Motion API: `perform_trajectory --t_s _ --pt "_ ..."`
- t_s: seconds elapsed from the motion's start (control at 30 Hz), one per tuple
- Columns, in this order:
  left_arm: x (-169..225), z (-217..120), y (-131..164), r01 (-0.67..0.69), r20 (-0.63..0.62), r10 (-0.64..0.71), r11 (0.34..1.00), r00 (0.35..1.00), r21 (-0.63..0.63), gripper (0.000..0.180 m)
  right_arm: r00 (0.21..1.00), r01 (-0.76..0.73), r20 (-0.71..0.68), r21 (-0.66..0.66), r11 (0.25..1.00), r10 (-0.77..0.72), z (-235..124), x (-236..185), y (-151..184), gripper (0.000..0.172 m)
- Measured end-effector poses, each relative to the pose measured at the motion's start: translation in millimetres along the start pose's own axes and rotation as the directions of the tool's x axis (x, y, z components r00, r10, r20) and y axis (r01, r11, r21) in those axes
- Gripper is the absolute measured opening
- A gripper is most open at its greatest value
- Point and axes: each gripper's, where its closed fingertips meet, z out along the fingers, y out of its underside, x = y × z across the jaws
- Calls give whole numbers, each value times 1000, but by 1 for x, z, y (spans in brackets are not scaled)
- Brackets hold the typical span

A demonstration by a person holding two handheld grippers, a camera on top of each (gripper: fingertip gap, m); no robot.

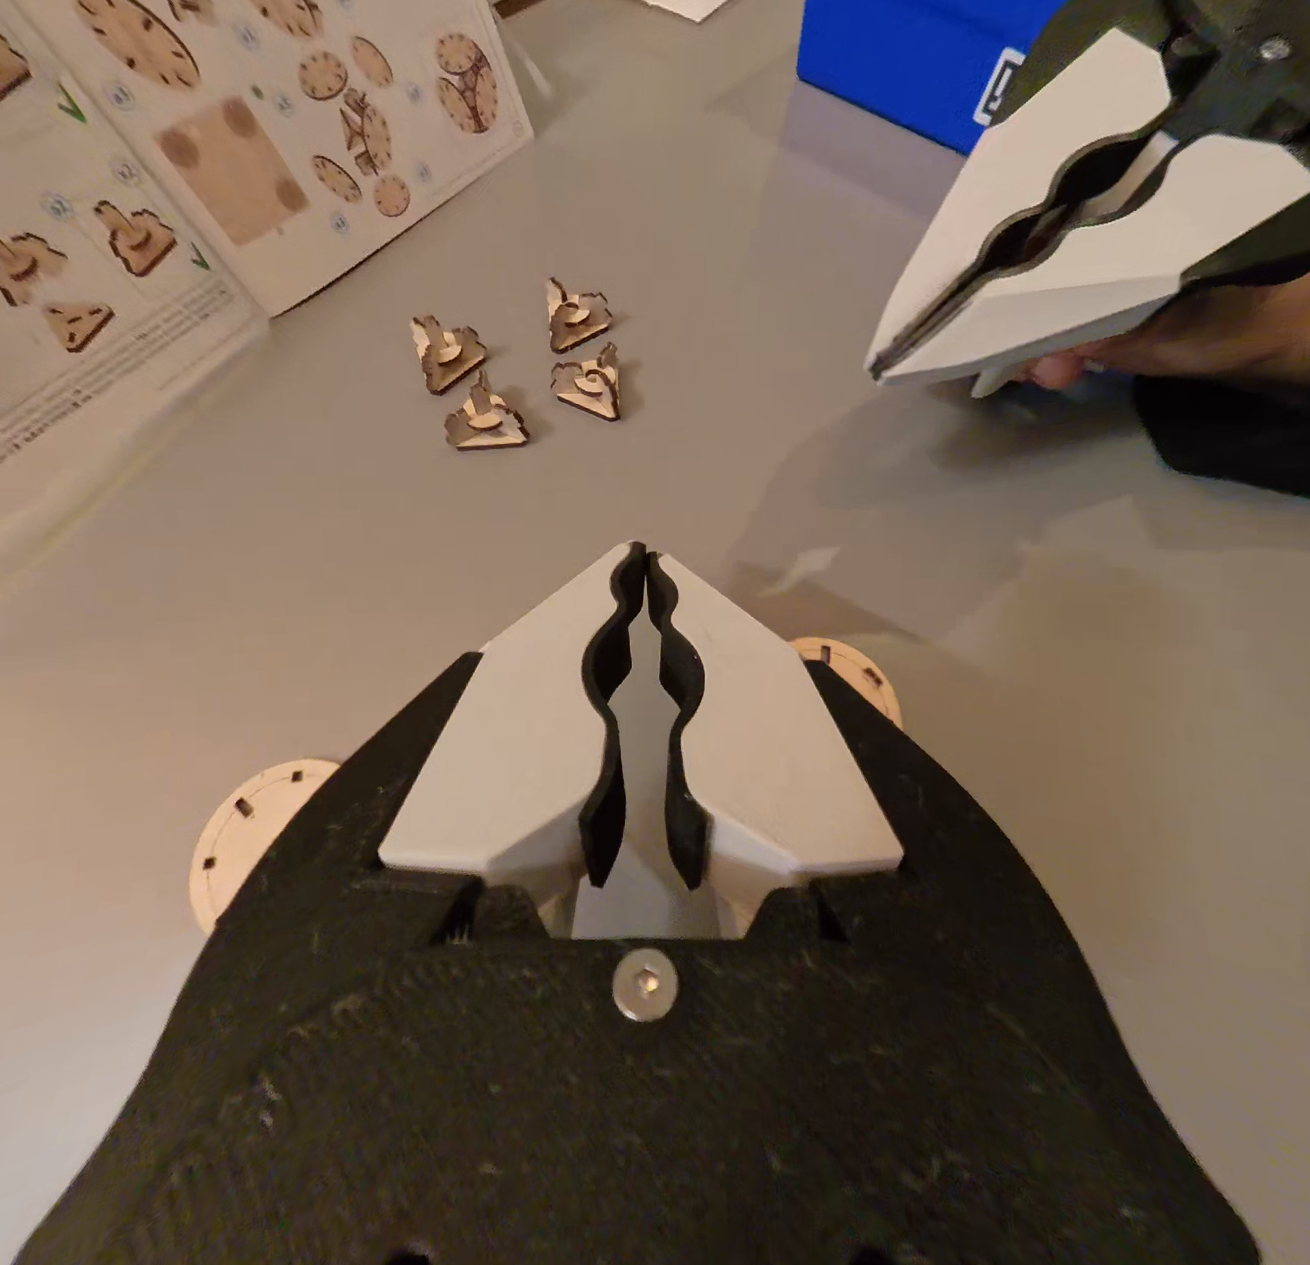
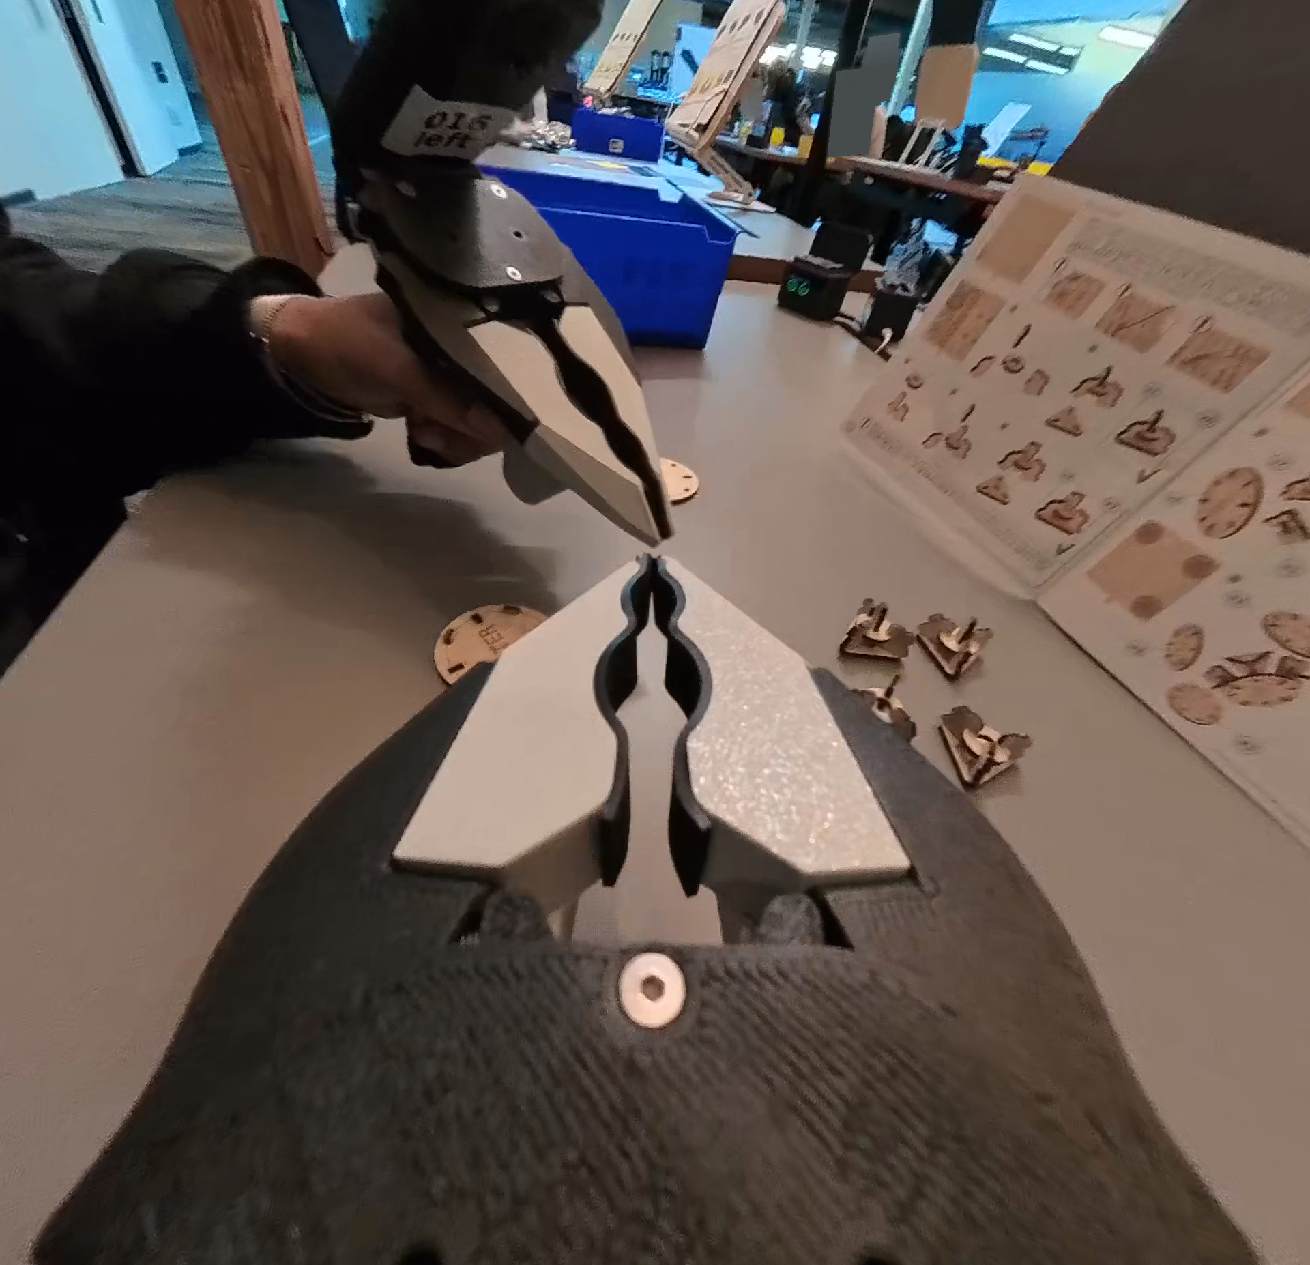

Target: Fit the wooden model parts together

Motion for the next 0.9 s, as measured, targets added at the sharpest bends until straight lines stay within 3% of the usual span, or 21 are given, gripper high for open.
perform_trajectory --t_s 0.17,0.37,0.9 --pt "4 13 23 4 -49 -7 999 999 -54 0 995 -22 94 -133 991 35 13 -10 17 0" --pt "5 9 21 20 -61 -22 999 998 -33 0 971 -62 186 -405 912 148 31 -21 57 0" --pt "9 13 28 5 -75 -11 996 997 -86 0 985 8 163 -385 923 59 30 -22 55 0"
